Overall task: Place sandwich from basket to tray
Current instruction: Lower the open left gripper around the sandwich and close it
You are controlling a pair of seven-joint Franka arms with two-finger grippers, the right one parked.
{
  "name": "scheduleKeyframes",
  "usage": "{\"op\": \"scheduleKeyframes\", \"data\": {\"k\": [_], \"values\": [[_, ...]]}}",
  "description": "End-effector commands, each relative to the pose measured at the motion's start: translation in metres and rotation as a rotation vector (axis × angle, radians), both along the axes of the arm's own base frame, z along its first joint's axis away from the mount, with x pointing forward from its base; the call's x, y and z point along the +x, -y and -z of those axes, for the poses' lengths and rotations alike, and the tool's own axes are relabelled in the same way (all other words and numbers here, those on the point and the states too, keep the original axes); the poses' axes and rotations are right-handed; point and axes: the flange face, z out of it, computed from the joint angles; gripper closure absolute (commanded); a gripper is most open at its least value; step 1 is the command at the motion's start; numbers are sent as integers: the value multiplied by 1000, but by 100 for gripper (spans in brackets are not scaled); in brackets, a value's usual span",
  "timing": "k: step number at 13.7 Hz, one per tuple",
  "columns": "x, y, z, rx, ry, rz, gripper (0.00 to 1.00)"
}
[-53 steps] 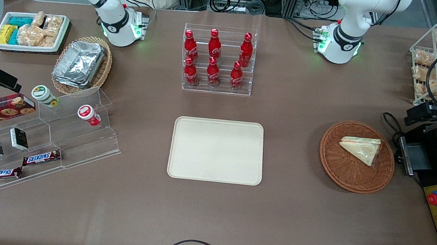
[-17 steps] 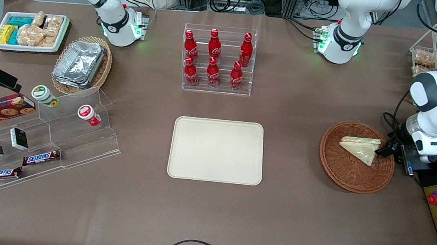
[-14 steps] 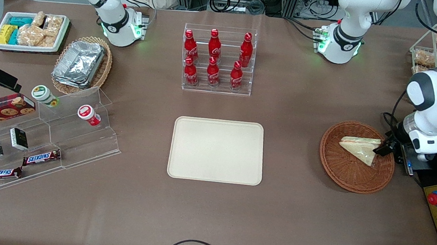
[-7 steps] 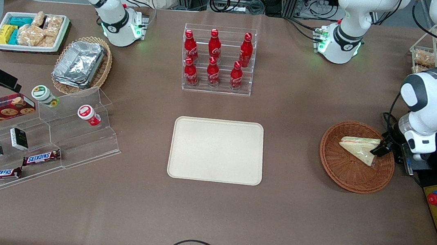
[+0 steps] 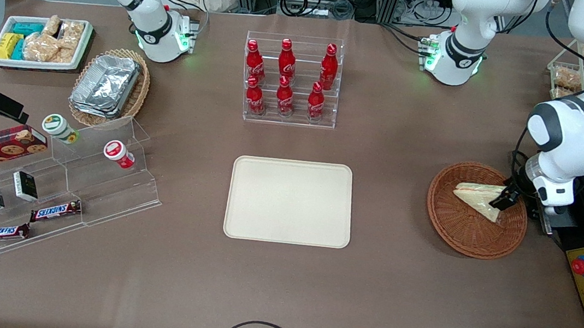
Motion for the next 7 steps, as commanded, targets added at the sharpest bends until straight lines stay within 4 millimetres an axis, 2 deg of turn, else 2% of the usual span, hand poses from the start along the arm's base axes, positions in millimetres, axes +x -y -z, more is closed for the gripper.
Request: {"op": "scheduleKeyframes", "data": {"k": [1, 2, 7], "values": [[-2, 7, -1, -2, 18, -7, 71], [0, 8, -4, -3, 20, 0, 84], [8, 26, -25, -2, 32, 50, 86]]}}
